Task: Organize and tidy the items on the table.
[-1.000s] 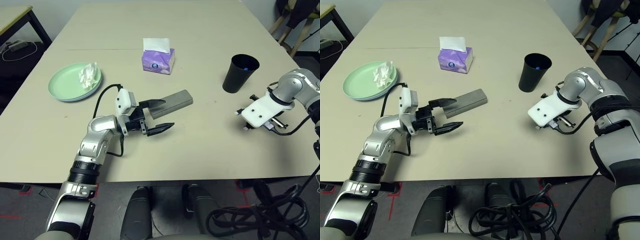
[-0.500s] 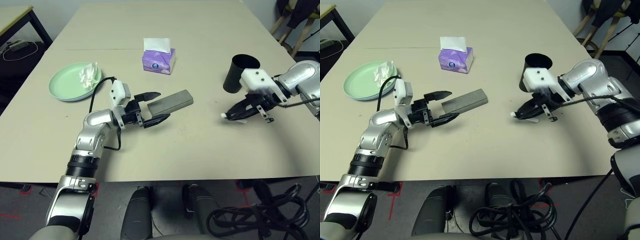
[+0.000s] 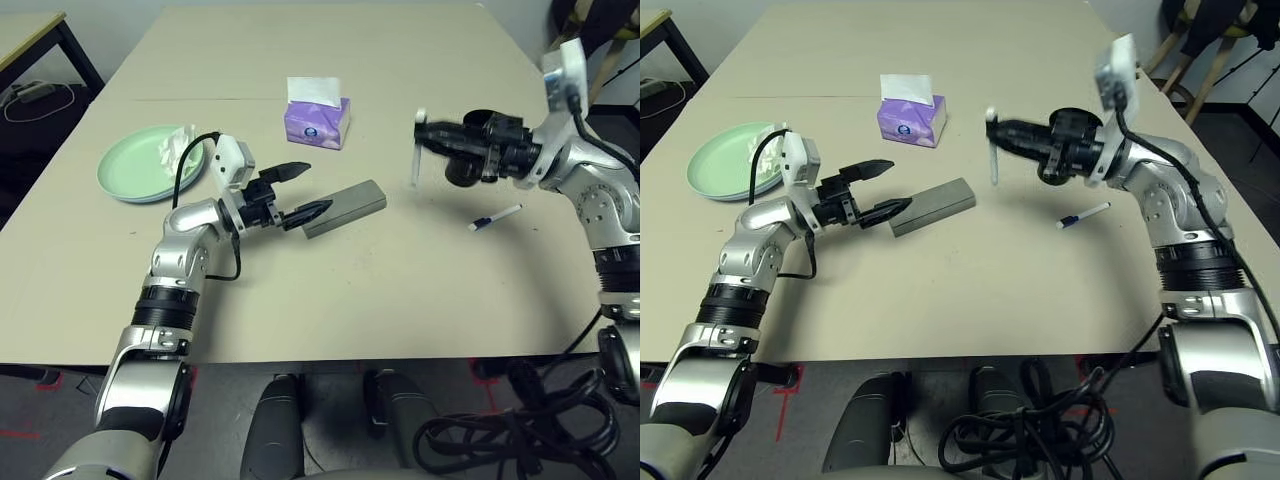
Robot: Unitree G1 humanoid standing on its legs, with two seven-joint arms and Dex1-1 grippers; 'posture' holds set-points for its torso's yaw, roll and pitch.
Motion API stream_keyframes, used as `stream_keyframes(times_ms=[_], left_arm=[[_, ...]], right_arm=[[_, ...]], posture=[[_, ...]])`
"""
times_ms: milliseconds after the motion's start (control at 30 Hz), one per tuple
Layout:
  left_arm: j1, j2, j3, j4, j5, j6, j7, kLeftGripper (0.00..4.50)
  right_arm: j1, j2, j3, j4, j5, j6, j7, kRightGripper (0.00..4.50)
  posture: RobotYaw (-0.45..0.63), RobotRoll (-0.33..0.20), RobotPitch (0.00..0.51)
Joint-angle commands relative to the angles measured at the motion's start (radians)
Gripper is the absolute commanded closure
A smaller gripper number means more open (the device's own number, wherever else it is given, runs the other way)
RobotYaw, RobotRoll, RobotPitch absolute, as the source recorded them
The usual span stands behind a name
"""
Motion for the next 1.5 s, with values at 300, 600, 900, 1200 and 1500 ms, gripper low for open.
stream_keyframes(times_ms=[300, 600, 900, 1200, 1500], left_arm=[[-0.011, 0.004, -0.008, 0.012, 0.013, -0.013, -0.012, 0.00], [0.010, 0.017, -0.007, -0.008, 0.008, -0.005, -0.015, 0.00], [-0.003, 0.012, -0.015, 0.004, 0.011, -0.003, -0.020, 0.00], [-0.007, 0.005, -0.018, 0.012, 0.011, -0.007, -0.024, 0.00], [-0.006, -0.003, -0.019, 0.015, 0.011, -0.009, -0.022, 0.00]], right_arm=[[-0.204, 0.076, -0.120, 0.284, -0.146, -0.179, -0.389, 4.09], [-0.218, 0.061, -0.122, 0.353, -0.246, -0.231, -0.533, 4.09], [-0.161, 0.082, -0.111, 0.276, -0.259, -0.178, -0.597, 4.09], [-0.061, 0.097, -0.102, 0.124, -0.253, -0.049, -0.609, 3.31], [-0.034, 0.105, -0.109, 0.073, -0.262, -0.023, -0.609, 0.03]], posture=[[0.02, 0.000, 0.082], [0.02, 0.000, 0.082], [0.00, 0.000, 0.085], [-0.01, 0.000, 0.085], [-0.02, 0.000, 0.086]])
